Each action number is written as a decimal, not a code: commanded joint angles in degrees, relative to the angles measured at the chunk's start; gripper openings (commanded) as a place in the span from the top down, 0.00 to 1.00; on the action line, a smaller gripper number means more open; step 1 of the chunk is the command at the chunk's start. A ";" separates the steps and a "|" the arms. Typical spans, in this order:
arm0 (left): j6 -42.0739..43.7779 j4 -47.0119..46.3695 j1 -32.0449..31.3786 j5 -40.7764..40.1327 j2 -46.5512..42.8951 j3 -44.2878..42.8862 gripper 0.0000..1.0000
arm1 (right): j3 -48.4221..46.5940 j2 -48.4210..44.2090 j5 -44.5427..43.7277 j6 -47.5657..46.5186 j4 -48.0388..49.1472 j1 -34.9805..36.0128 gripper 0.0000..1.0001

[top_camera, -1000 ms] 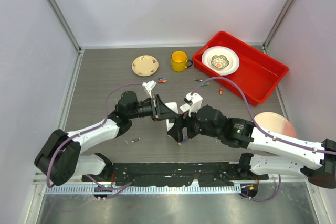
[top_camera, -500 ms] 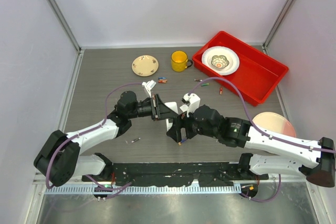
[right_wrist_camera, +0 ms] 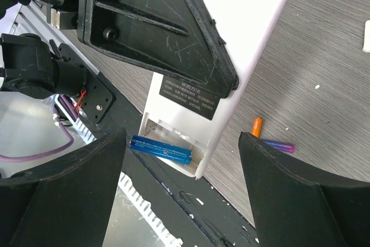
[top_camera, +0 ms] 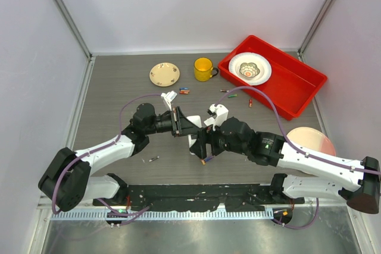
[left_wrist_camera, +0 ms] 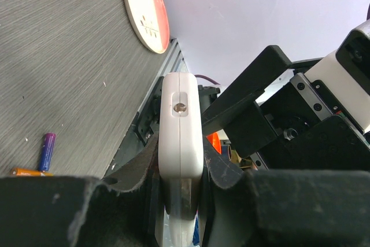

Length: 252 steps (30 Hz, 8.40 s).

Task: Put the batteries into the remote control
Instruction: Load the battery into the remote control.

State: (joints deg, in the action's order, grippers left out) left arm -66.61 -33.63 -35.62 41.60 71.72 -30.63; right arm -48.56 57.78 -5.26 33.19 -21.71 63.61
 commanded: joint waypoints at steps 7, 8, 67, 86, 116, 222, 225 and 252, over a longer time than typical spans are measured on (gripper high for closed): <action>0.60 -3.46 -0.24 -0.30 -1.76 -2.15 1.00 | -0.05 0.49 1.48 1.17 2.73 -0.33 0.15; 0.60 -3.46 -0.24 -0.30 -1.68 -2.15 1.00 | 0.04 0.67 1.56 1.18 2.73 -0.33 0.15; -0.01 -3.73 -0.07 -3.11 -4.31 -2.41 1.00 | 4.79 -0.56 3.85 3.20 3.17 -3.50 0.59; -4.06 -8.30 2.39 1.81 -2.55 -4.08 1.00 | 2.59 1.55 2.71 -5.41 -3.07 -3.41 0.79; -8.98 -10.49 4.50 9.37 -0.18 -6.72 1.00 | -2.77 8.23 -6.52 -15.87 -15.90 -3.50 0.99; -2.47 3.92 4.41 8.05 1.75 -8.65 1.00 | -8.22 5.85 0.95 -7.17 -13.35 -8.15 0.20; -2.47 3.83 4.33 8.05 1.75 -8.65 1.00 | -8.22 5.59 1.21 -7.09 -13.35 -8.51 0.20; -4.14 0.05 4.33 7.61 2.28 -7.07 1.00 | -7.17 3.22 3.50 -4.80 -11.33 -10.62 0.19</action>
State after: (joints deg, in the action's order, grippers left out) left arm -69.06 -30.17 -31.11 44.91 75.29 -36.56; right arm -56.25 62.26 1.48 28.88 -30.50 54.46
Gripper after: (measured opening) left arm 0.257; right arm 0.809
